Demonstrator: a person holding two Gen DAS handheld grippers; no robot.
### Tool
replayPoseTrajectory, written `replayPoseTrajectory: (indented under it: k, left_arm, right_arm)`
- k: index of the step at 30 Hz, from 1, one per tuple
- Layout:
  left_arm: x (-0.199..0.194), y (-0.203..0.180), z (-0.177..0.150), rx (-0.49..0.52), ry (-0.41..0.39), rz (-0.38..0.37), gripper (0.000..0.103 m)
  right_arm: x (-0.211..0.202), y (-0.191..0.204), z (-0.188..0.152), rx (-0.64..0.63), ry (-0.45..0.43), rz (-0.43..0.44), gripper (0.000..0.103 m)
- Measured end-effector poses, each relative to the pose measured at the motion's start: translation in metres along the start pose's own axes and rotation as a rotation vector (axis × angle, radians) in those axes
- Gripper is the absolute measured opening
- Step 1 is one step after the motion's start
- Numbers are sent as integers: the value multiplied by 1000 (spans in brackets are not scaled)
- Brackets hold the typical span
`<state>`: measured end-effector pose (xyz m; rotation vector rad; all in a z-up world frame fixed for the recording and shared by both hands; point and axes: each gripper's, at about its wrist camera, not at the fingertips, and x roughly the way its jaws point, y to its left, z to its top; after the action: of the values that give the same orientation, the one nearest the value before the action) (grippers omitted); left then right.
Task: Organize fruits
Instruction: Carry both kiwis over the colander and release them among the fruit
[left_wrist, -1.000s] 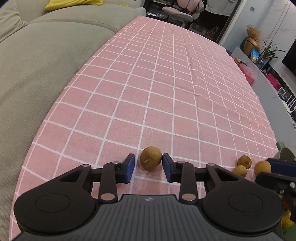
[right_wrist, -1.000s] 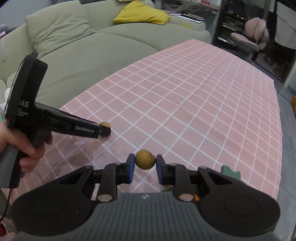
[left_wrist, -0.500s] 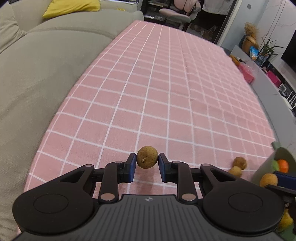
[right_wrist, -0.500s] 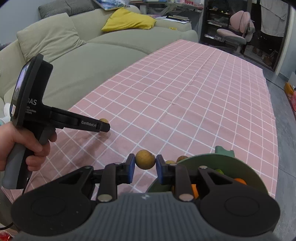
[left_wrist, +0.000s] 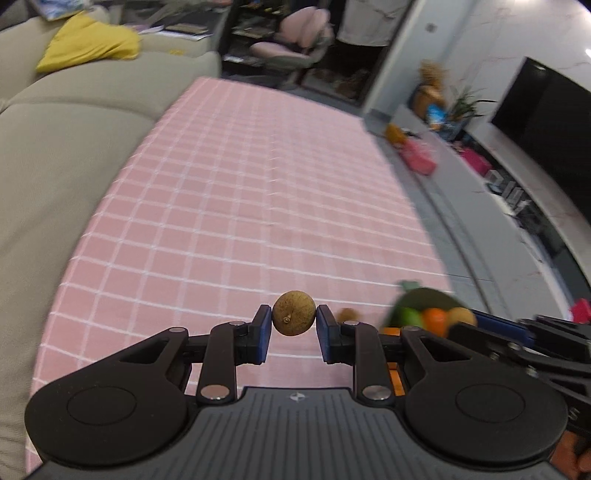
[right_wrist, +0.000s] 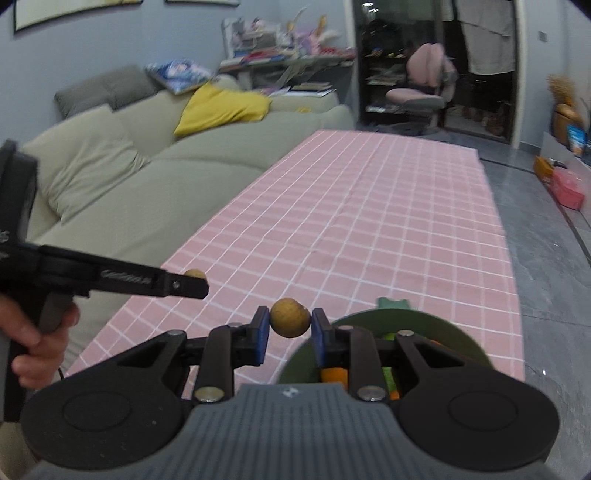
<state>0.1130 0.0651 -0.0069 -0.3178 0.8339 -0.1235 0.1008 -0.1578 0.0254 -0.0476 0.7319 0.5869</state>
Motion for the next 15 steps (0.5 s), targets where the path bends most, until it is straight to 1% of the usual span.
replayPoseTrajectory:
  k: [4,7,11,15]
  left_arm:
    - [-13,-27,1,33,-15,-65,29]
    - [-17,-44,-2,39,-13,-137,29]
    - [-14,-60,-6,58,8,-191,29]
    - [-5,-74,-13,77,48,-227,29]
  right_arm:
    - [-28,-19,-4,56,-54,-30,20]
    - [-45,-34,-9,102,-78,-53,20]
    - [-60,-51,-20,158,-85,-81,20]
    - [-69,-59,-35,174,-63,-107,20]
